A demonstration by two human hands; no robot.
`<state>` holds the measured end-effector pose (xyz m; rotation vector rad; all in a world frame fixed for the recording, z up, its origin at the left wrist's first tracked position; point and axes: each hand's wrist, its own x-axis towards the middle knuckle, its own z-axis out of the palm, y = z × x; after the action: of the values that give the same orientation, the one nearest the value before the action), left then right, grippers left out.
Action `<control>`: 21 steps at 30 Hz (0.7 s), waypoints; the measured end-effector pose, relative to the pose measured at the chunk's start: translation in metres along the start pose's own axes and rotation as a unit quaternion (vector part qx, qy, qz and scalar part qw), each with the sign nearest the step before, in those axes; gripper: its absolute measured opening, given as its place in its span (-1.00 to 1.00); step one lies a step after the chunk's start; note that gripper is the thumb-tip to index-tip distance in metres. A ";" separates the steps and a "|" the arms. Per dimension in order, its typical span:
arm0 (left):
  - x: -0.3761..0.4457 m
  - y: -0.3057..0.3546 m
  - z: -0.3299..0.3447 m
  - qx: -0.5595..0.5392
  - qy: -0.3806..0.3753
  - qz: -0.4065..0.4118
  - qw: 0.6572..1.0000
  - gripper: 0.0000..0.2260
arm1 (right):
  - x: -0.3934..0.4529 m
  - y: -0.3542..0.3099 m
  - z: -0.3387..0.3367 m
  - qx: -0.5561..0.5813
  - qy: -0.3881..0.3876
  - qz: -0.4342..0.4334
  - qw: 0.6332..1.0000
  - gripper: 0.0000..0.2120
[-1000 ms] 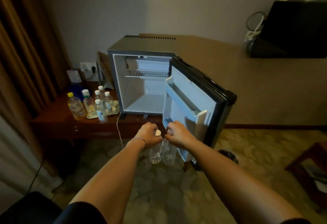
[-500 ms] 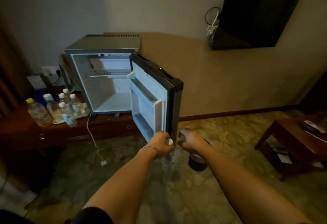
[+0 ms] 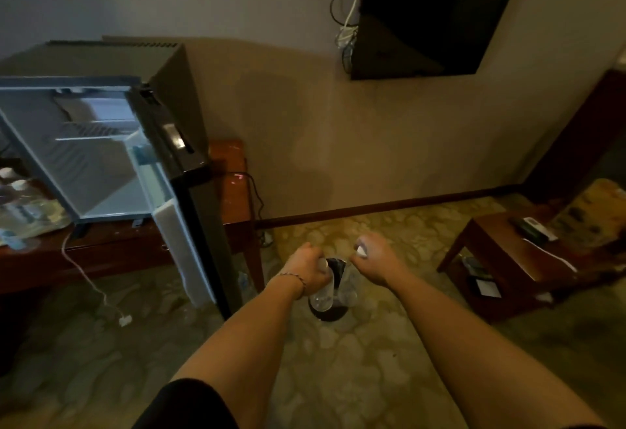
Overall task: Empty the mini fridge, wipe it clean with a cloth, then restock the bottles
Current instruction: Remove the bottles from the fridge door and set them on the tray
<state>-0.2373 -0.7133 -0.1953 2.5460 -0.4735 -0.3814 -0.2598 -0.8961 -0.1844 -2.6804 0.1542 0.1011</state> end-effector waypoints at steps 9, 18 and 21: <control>0.133 0.031 0.015 0.015 -0.058 0.007 0.998 -0.68 | 0.108 0.061 -0.030 -0.026 -0.021 0.001 0.999 -0.83; 0.261 0.013 0.004 0.064 -0.058 0.010 0.996 -0.63 | 0.237 0.082 -0.028 -0.059 -0.044 -0.017 0.997 -0.73; 0.278 0.003 0.003 0.049 -0.047 -0.009 0.998 -0.59 | 0.263 0.082 -0.017 -0.069 -0.070 -0.027 0.995 -0.73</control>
<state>0.0111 -0.8285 -0.2449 2.6373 -0.5154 -0.4976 -0.0086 -1.0015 -0.2301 -2.8009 0.0301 0.2922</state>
